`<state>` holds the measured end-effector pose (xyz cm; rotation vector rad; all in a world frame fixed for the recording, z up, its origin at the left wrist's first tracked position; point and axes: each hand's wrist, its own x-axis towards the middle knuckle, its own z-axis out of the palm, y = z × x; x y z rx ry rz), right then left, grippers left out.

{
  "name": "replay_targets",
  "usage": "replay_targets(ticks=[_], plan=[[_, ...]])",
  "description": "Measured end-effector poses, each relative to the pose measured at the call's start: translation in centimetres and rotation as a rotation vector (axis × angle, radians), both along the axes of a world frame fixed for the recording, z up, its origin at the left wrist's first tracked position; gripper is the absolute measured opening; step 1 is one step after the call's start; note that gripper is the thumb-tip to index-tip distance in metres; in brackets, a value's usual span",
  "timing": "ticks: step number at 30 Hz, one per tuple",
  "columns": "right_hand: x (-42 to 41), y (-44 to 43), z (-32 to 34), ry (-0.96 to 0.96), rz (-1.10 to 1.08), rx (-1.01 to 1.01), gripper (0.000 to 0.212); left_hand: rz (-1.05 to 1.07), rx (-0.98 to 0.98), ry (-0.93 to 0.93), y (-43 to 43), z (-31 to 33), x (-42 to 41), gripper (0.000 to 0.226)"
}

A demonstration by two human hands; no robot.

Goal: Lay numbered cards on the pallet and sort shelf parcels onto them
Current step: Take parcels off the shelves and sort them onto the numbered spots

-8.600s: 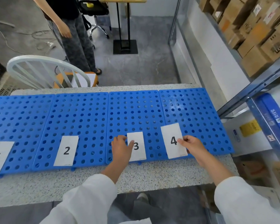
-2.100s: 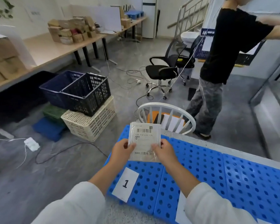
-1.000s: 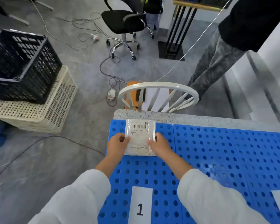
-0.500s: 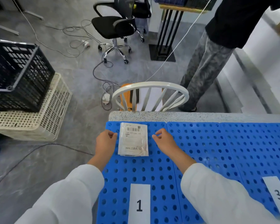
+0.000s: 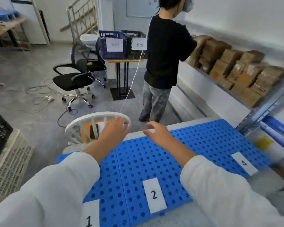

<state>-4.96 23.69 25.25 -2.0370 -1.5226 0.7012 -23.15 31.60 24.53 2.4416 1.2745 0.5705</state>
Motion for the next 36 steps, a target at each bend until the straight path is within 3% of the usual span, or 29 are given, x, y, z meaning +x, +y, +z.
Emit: replay_targets(ticks=[7,9,13,17,23,27,36], plan=[[14.4,-16.2,7.4,-0.446,-0.111,-0.003,0.053,-0.330,0.211,0.122,-10.3,8.0,17.3,0.039],[18.0,-21.1,8.6,-0.495,-0.173,-0.011,0.053,-0.412,0.290,0.146,-13.8,9.5,22.0,0.039],[23.9,-31.0,9.6,-0.471,-0.356,-0.055,0.056,-0.595,0.393,0.174,-21.7,10.9,30.0,0.045],[28.0,-39.7,10.1,-0.485,-0.544,-0.091,0.044,-0.761,0.434,0.127,-29.4,11.9,36.2,0.044],[30.6,-50.2,10.2,-0.439,-0.778,-0.018,0.044,-0.988,0.482,0.047,-38.6,13.5,43.1,0.041],[31.8,-54.8,9.2,-0.381,-0.919,-0.053,0.052,-1.106,0.507,0.056,-43.3,12.9,46.4,0.036],[38.6,-58.2,7.3,-0.366,-1.067,-0.160,0.040,-1.225,0.414,0.084,-45.3,8.4,57.7,0.042]])
